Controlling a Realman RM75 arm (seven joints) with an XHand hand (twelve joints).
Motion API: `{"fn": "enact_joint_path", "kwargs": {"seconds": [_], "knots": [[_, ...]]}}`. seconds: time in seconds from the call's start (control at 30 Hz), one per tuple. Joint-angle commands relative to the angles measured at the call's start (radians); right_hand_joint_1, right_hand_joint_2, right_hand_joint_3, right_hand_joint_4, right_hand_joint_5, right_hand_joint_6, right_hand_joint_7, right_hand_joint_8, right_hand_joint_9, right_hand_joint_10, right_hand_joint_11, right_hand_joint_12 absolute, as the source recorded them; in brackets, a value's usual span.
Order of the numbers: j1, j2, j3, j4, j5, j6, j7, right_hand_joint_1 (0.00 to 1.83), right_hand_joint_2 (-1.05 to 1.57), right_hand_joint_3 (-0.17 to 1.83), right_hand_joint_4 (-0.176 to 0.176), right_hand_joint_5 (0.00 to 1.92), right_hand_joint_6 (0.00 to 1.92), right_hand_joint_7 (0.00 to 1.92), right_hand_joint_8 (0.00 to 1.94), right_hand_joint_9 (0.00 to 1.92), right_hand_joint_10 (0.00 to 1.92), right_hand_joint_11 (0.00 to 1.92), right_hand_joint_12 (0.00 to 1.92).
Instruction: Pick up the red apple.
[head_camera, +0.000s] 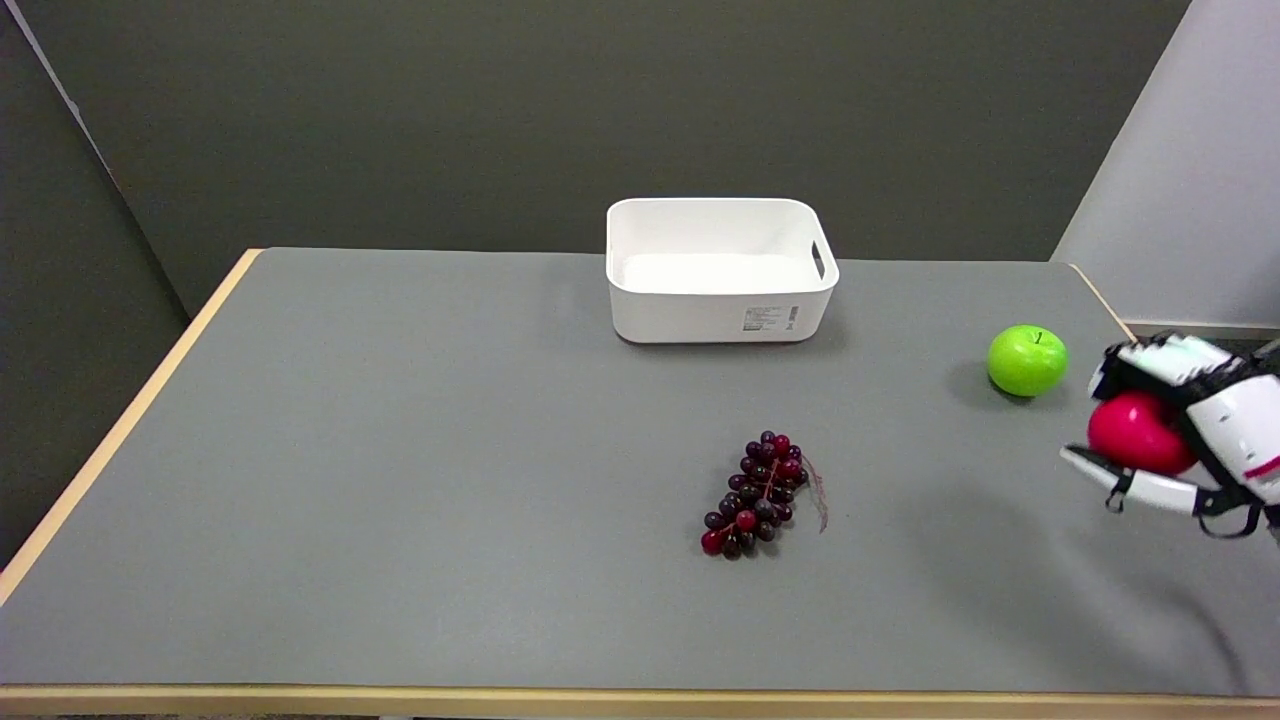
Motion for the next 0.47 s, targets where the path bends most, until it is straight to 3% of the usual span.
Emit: {"fn": "enact_joint_path", "kwargs": {"seconds": [0.03,0.27,0.37,0.47], "knots": [[0.078,-0.009,-0.037,0.347,0.258,-0.399,0.063,1.16,1.07,0.38,-0.041,0.63,1.56,0.86,1.3,0.87,1.68,0.59,1.51],[0.183,0.011,-0.146,0.495,0.264,-0.563,0.063,1.16,1.07,0.38,-0.037,0.63,1.57,0.86,1.3,0.88,1.62,0.62,1.51],[0.231,0.016,-0.204,0.605,0.255,-0.674,0.06,1.34,0.95,0.57,-0.142,0.66,1.6,0.89,1.33,0.75,1.49,0.59,1.6],[0.278,0.017,-0.281,0.721,0.259,-0.792,-0.013,1.35,0.95,0.57,-0.146,0.66,1.6,0.89,1.33,0.75,1.49,0.59,1.62]]}}
